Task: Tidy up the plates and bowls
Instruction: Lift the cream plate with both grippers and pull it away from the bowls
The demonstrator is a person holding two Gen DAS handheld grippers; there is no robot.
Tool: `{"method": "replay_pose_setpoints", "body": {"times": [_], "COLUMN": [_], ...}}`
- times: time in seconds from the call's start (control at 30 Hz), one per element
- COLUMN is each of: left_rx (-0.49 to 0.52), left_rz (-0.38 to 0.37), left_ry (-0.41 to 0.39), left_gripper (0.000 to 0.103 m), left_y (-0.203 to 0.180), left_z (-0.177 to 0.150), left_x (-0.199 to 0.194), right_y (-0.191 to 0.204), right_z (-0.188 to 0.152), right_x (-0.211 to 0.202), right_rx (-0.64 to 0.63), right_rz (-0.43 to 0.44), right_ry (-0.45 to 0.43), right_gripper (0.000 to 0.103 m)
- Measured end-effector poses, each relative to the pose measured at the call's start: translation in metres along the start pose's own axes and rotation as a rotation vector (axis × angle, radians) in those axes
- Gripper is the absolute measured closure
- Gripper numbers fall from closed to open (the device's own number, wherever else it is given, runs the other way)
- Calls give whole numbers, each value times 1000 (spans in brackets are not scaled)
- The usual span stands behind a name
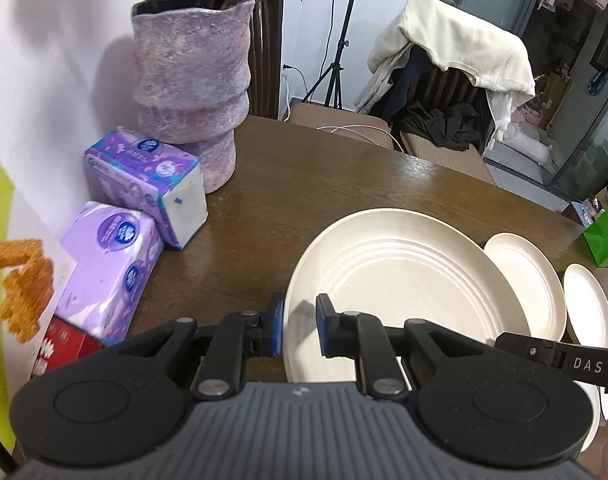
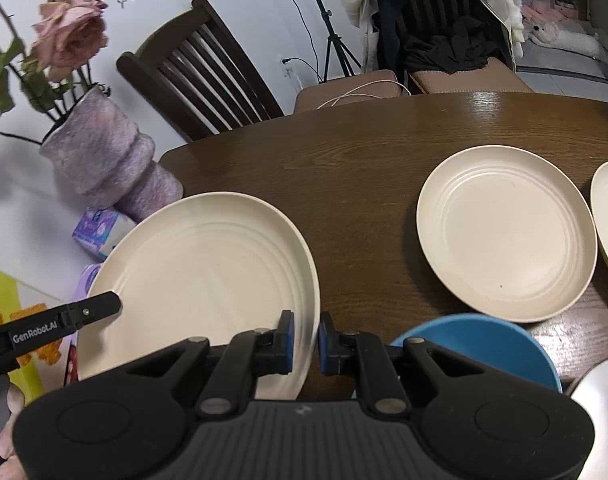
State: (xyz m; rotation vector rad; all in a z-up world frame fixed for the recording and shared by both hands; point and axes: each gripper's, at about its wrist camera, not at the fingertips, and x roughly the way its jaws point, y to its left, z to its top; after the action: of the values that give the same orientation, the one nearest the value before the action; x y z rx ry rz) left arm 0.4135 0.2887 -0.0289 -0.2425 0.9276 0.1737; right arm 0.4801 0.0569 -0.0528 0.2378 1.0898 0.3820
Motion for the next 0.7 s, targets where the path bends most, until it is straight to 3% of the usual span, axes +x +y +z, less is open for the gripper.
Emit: {"method": "replay_pose_setpoints", "body": {"times": [0.7], "left_rx": [10], "left_rz": [-16], "left_ry": [-31], "left_gripper": [87], "left_y": [-26], "left_z": [-59], "left_x": [-82], "right_y": [-9], "right_z": [-64], "right_x": [-84], "right_rx": [-7], "right_rz": [5], "right_ry": [-34], "right_gripper": [91]}}
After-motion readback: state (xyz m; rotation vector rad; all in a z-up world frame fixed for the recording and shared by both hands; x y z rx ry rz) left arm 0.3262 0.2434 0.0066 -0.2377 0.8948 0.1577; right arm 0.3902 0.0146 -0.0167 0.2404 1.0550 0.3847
